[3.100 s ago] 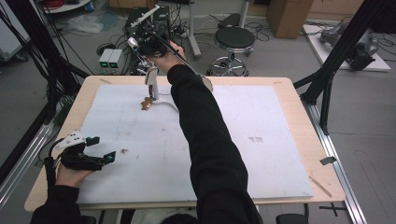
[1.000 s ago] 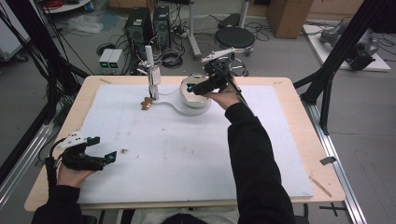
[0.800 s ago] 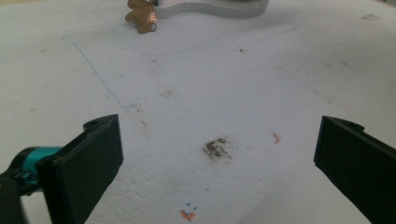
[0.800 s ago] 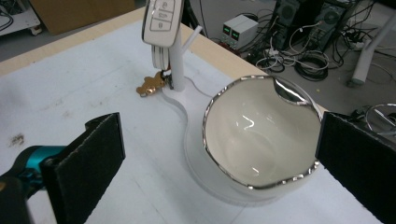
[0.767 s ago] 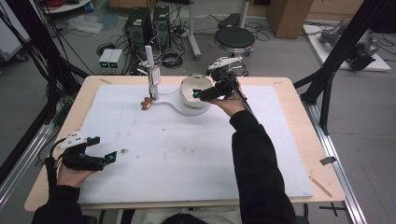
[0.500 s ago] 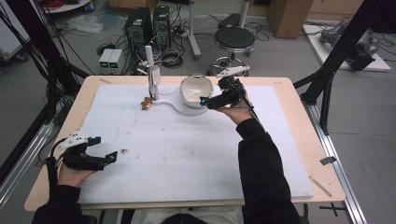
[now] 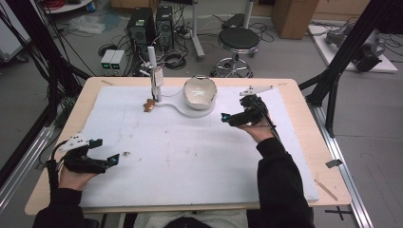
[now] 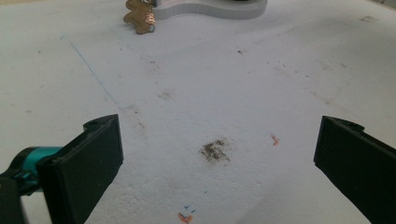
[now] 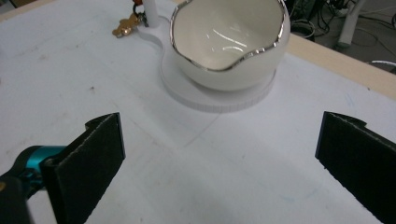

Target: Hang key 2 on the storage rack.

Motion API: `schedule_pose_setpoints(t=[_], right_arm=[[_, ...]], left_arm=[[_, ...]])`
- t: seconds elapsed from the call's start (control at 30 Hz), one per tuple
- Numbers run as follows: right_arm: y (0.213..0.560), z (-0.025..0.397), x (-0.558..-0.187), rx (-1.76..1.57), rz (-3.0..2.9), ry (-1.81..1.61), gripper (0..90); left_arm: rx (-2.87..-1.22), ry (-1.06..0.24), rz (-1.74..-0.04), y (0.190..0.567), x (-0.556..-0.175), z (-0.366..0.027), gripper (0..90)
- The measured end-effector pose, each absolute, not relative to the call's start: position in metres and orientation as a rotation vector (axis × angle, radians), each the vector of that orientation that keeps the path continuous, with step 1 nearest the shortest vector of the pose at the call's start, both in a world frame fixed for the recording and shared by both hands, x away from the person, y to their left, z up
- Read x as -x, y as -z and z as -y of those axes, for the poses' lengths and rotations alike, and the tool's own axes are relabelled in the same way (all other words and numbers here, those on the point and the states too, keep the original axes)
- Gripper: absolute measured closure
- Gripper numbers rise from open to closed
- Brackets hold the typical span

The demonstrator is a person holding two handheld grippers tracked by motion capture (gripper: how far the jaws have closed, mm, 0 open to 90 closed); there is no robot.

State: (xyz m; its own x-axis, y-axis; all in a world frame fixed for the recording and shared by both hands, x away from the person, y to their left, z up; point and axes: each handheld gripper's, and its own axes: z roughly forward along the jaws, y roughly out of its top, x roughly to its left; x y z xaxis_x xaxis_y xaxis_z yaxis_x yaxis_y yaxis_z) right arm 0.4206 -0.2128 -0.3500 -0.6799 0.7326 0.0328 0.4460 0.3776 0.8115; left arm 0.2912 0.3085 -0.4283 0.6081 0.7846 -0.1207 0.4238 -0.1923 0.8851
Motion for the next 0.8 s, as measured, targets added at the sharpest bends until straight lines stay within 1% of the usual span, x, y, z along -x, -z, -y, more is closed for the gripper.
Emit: schedule_pose_setpoints(t=[0.5, 0.8], right_arm=[[0.386, 0.267, -0.378, -1.127, -2.266, -1.225, 0.6], [0.404, 0.286, -0.350, -1.104, -2.278, -1.223, 0.6]], left_arm=[[-1.823, -0.425, -0.975, 0.428, -0.289, -0.306, 1.8], [-1.825, -0.413, -0.982, 0.429, -0.289, -0.307, 1.8]])
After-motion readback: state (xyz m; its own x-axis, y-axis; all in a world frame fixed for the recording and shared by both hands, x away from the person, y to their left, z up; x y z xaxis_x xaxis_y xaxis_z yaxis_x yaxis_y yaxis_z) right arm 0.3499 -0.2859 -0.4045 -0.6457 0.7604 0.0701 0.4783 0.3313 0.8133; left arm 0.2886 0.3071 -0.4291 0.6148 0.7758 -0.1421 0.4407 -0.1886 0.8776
